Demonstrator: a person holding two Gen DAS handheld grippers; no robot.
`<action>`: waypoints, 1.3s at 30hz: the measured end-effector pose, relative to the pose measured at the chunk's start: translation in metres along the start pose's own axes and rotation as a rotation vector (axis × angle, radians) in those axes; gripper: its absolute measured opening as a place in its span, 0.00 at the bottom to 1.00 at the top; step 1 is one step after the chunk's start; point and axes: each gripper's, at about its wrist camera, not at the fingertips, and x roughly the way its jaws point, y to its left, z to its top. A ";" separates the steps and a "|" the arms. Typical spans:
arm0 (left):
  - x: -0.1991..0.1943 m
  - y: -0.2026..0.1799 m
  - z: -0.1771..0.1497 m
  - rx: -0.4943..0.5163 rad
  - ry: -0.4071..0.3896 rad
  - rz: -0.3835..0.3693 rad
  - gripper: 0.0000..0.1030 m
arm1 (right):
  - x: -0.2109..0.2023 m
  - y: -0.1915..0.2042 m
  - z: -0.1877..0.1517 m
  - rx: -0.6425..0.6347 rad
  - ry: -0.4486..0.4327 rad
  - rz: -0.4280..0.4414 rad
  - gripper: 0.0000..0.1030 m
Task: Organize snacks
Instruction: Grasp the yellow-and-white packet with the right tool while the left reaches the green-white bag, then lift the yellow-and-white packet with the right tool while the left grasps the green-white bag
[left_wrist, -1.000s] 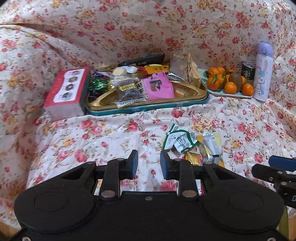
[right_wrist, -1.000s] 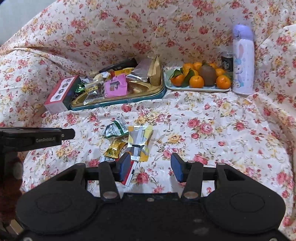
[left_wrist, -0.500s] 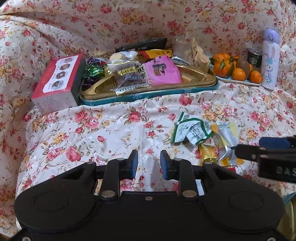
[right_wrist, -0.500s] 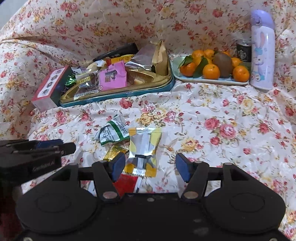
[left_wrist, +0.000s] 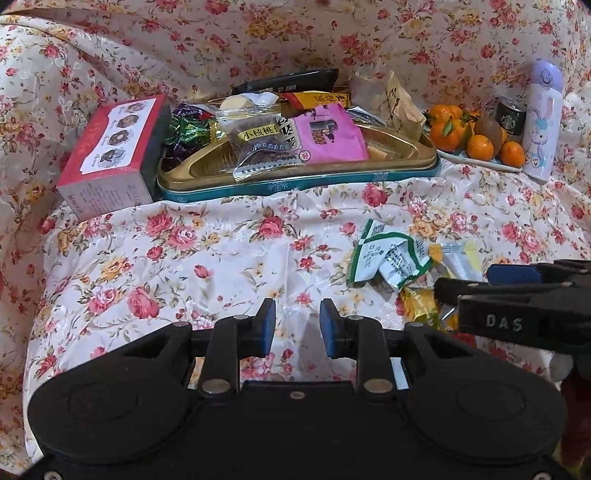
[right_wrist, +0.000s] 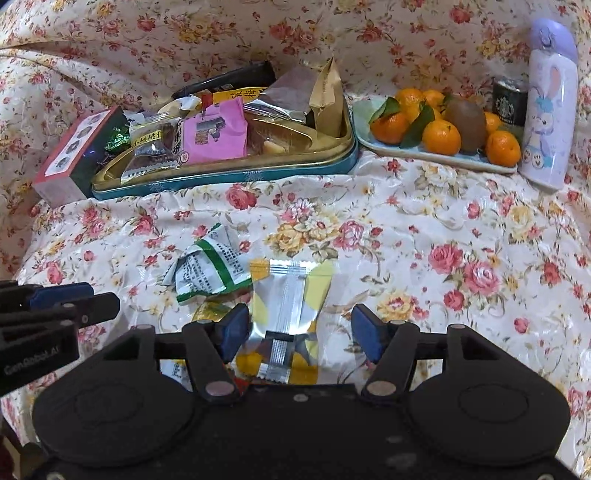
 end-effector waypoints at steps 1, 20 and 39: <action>0.000 0.000 0.001 -0.004 0.002 -0.005 0.35 | 0.001 0.001 0.000 -0.013 -0.001 -0.007 0.57; 0.004 -0.058 0.023 0.212 -0.085 -0.109 0.56 | -0.023 -0.060 -0.014 -0.018 -0.023 -0.106 0.37; 0.051 -0.072 0.025 0.254 -0.017 -0.093 0.64 | -0.019 -0.065 -0.020 -0.054 -0.045 -0.076 0.37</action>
